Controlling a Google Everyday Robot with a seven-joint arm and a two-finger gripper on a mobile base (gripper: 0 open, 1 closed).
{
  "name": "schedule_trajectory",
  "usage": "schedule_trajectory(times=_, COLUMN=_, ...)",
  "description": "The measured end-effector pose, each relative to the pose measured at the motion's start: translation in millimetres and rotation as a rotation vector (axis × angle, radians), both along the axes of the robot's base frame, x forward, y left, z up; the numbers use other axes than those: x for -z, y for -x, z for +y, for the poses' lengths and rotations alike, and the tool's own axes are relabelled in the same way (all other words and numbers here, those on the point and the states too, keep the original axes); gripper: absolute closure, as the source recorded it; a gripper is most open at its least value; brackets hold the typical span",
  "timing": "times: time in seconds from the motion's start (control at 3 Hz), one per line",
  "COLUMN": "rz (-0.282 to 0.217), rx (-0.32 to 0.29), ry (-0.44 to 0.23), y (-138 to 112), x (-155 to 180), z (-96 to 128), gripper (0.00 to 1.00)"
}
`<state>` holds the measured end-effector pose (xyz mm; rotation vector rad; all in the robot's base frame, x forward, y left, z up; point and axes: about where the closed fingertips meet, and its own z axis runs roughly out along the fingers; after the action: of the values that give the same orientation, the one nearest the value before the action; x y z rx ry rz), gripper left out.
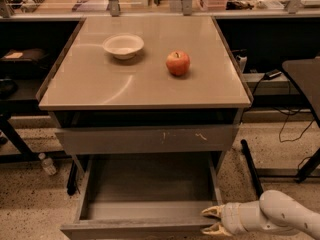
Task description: Open middle drawer
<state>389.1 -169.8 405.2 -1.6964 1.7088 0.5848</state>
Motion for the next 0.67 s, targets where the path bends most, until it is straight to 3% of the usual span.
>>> schedule_trajectory(times=0.67, rz=0.000, rx=0.000, ry=0.000, y=0.0, x=0.0, z=0.1, gripper=0.11)
